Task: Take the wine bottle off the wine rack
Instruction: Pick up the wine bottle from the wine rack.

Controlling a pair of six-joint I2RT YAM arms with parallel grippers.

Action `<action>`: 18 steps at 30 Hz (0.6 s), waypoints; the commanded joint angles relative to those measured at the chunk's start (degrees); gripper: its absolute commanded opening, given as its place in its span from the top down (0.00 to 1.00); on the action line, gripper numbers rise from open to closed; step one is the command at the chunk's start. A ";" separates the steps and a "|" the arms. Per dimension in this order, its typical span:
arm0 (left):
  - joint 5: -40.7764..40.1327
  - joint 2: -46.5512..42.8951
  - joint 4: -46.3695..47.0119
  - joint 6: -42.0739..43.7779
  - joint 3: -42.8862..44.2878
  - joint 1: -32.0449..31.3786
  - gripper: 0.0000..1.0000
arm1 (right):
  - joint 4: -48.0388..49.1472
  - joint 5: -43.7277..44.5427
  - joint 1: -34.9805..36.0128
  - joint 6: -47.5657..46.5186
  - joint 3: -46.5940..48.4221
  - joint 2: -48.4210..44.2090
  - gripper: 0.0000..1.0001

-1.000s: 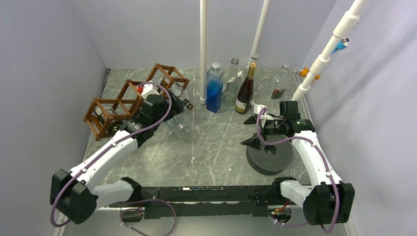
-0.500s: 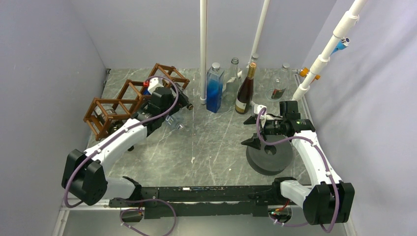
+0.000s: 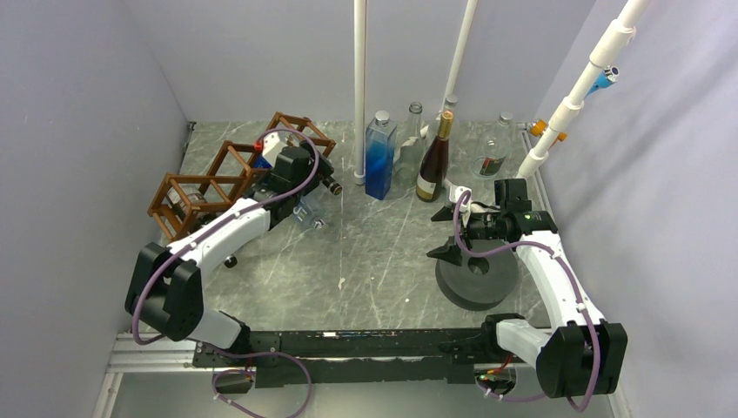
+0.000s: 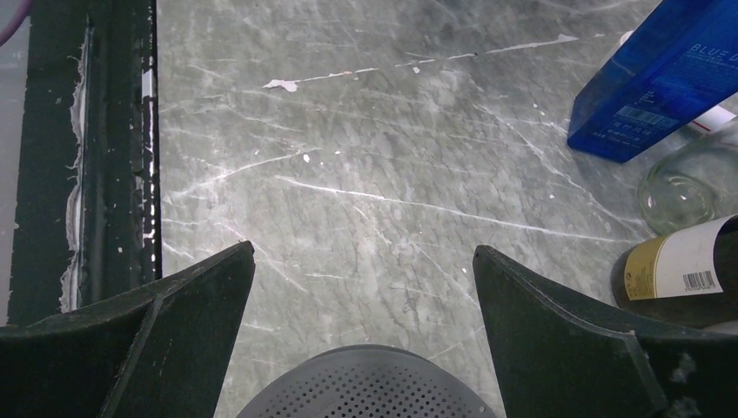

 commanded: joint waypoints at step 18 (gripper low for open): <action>-9.55 6.91 6.25 -10.23 2.82 0.64 0.00 | -0.87 -2.52 -0.28 -2.46 1.39 0.44 0.00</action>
